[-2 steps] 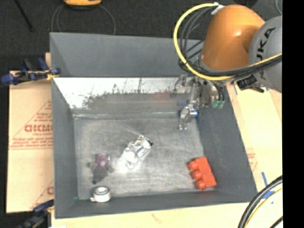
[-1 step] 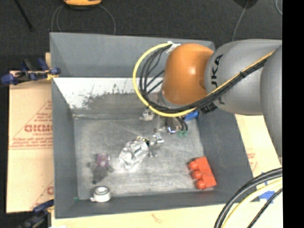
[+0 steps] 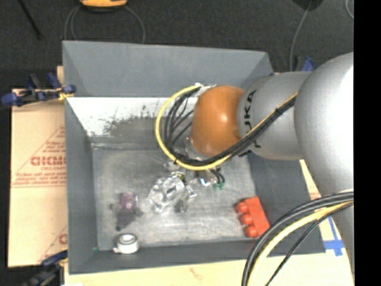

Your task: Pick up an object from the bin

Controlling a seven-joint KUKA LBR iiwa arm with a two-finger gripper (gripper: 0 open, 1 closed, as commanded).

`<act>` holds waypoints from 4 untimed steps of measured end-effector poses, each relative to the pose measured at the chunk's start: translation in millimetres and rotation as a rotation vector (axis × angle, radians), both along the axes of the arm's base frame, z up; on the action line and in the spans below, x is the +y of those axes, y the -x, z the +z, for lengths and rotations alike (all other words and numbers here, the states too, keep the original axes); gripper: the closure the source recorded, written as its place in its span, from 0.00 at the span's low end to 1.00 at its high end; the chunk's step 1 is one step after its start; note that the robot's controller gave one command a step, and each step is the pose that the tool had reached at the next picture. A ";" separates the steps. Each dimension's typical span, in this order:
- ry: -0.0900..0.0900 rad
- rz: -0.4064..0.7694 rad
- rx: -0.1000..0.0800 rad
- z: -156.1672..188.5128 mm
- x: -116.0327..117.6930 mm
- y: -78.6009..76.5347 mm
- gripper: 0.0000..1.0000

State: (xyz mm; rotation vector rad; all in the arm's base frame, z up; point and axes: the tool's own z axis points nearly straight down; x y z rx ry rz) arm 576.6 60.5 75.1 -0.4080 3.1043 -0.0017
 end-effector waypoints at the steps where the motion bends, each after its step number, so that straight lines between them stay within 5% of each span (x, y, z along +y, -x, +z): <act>1: -0.002 0.000 -0.006 3.8 0.9 -2.1 1.00; 2: 0.000 0.095 -0.003 169.3 18.7 -14.4 1.00; 3: 0.000 0.094 0.006 164.0 18.6 -12.6 0.00; 4: 0.002 0.381 0.005 12.6 14.5 19.0 0.00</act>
Offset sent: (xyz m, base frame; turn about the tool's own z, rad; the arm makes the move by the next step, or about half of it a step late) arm 0.0000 0.0000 0.0000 0.0000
